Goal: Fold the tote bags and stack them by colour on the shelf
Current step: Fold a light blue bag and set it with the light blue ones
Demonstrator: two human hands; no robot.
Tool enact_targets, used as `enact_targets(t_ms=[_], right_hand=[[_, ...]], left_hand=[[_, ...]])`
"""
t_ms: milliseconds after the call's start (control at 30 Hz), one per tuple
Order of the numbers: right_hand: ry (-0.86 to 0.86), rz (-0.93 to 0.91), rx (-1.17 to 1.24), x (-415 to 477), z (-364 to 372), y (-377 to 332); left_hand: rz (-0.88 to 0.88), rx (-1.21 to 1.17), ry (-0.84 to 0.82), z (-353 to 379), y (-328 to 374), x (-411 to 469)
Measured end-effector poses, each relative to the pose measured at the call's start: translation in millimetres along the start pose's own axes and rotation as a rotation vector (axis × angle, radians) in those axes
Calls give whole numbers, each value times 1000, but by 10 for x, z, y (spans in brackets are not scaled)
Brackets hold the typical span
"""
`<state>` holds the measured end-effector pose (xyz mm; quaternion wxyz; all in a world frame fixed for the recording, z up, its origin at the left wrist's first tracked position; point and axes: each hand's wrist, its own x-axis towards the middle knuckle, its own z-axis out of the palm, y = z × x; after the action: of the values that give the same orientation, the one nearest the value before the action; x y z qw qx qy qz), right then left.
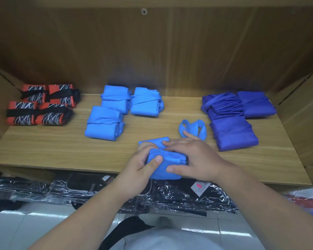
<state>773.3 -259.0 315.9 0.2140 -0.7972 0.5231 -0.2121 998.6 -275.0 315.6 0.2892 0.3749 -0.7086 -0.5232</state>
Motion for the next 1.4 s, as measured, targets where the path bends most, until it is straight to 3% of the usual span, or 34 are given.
enact_targets(t_ms=[167, 400, 667, 1000, 1233, 1400], right_hand=[[84, 61, 97, -114, 203, 22], [170, 145, 121, -73, 269, -38], [99, 221, 35, 103, 147, -182], [159, 309, 65, 372, 207, -117], [266, 343, 42, 339, 208, -78], [152, 358, -95, 358, 172, -140]], left_hand=[[-52, -139, 38, -16, -5, -12], [41, 206, 263, 5, -118, -28], [61, 317, 241, -74, -206, 245], [30, 495, 327, -179, -262, 405], [119, 545, 344, -170, -274, 484], [186, 553, 344, -212, -275, 523]])
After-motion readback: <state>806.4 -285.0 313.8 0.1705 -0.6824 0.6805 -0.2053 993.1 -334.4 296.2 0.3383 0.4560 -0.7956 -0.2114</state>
